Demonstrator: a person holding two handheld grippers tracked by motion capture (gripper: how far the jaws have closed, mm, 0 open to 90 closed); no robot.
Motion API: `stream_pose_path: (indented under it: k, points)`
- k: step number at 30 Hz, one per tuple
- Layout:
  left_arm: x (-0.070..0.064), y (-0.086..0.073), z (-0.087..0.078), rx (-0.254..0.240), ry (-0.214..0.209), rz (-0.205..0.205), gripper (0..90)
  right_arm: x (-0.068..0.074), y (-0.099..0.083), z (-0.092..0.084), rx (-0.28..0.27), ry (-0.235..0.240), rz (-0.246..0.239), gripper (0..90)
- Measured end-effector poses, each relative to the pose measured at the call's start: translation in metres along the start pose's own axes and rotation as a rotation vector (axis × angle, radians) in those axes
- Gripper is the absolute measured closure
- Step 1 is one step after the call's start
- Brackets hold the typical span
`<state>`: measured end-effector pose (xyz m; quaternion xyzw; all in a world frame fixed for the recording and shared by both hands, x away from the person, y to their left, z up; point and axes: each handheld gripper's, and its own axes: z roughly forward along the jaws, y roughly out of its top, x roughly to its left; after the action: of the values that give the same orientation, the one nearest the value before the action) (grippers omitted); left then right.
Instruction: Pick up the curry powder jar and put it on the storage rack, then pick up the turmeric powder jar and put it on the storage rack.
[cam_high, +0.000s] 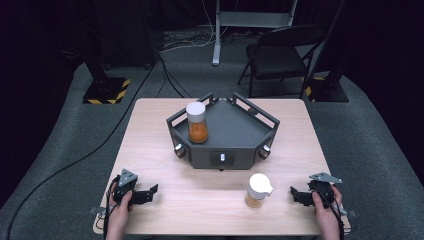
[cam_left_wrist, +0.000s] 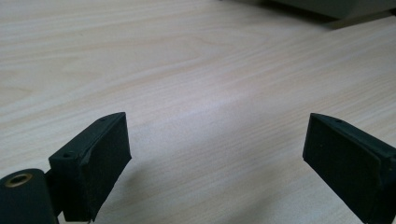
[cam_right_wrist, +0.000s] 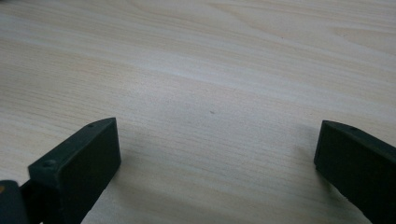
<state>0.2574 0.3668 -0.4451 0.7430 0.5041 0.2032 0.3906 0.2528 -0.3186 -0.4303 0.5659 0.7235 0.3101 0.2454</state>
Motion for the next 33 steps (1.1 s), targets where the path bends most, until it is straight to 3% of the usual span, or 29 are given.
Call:
stream_pose_path:
  k: [6,13,33]
  points:
    - [-0.002,0.009,0.004,0.057,0.015,-0.003,6.7,0.000,0.000,0.000,0.000,0.000,-0.001,0.0]
    - [-0.016,0.016,0.009,0.102,0.053,0.068,1.9,0.000,0.000,0.000,0.000,0.001,-0.001,0.0]
    - [-0.016,0.016,0.009,0.103,0.053,0.065,0.3,0.000,0.000,0.000,0.000,0.002,-0.002,0.0]
